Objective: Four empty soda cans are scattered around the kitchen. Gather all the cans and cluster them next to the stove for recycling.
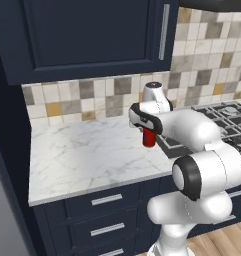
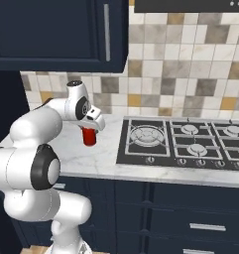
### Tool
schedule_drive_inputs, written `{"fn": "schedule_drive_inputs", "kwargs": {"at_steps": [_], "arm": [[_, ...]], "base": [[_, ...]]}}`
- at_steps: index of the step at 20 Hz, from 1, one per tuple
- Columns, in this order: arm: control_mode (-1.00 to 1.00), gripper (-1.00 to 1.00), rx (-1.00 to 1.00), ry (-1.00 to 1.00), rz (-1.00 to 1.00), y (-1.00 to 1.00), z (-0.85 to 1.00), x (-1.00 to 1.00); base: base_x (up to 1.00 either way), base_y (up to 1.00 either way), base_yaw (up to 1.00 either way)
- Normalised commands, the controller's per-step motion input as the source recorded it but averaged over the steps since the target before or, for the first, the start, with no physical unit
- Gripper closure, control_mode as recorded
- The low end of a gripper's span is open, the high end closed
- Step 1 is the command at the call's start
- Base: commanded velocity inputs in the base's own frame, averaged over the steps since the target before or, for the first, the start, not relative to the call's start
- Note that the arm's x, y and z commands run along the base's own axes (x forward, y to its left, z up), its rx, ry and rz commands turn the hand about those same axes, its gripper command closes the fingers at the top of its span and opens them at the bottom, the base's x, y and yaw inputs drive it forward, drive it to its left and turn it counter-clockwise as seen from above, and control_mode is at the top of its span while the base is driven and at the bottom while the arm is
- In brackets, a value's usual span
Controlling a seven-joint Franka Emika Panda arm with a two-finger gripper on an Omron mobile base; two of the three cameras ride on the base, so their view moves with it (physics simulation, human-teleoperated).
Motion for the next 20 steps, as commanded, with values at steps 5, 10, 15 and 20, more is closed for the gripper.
{"fn": "schedule_drive_inputs", "kwargs": {"at_steps": [5,10,15,20], "arm": [[1.00,1.00,0.00,0.00,0.00,0.00,0.00,0.00],[-1.00,1.00,0.00,0.01,0.00,0.02,0.00,0.05],[-1.00,1.00,0.00,-0.07,0.04,0.27,0.00,0.32],[-1.00,1.00,0.01,-0.04,0.11,0.28,-0.07,0.43]], "base": [[0.00,0.00,0.00],[0.00,0.00,0.00],[0.00,0.00,0.00],[0.00,0.00,0.00]]}}
